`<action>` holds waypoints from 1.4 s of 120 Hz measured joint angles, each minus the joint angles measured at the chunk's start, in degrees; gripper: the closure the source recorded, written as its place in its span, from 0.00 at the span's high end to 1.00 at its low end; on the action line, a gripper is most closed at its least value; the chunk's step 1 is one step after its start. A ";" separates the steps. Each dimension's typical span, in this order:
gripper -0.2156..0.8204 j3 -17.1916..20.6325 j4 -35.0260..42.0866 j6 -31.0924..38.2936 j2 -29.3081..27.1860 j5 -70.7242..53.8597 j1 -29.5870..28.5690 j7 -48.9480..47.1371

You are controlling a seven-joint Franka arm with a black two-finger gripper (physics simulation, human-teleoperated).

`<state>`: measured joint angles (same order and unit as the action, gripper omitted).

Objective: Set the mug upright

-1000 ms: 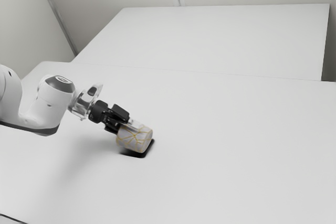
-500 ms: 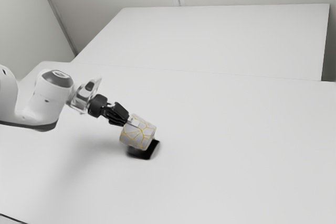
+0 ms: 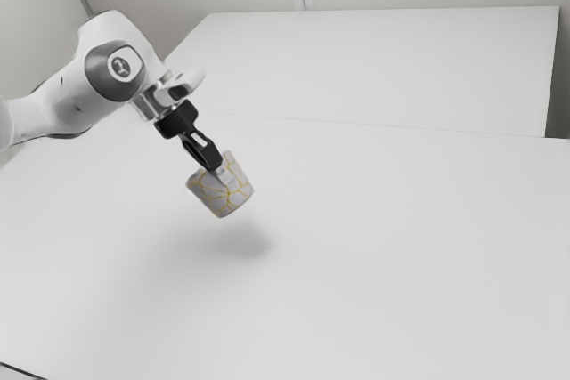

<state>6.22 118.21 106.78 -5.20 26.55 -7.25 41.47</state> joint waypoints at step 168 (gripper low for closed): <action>0.62 4.65 22.71 35.71 -6.88 -23.22 4.24 -35.13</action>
<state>10.87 140.92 142.49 -12.09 3.33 -3.01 6.34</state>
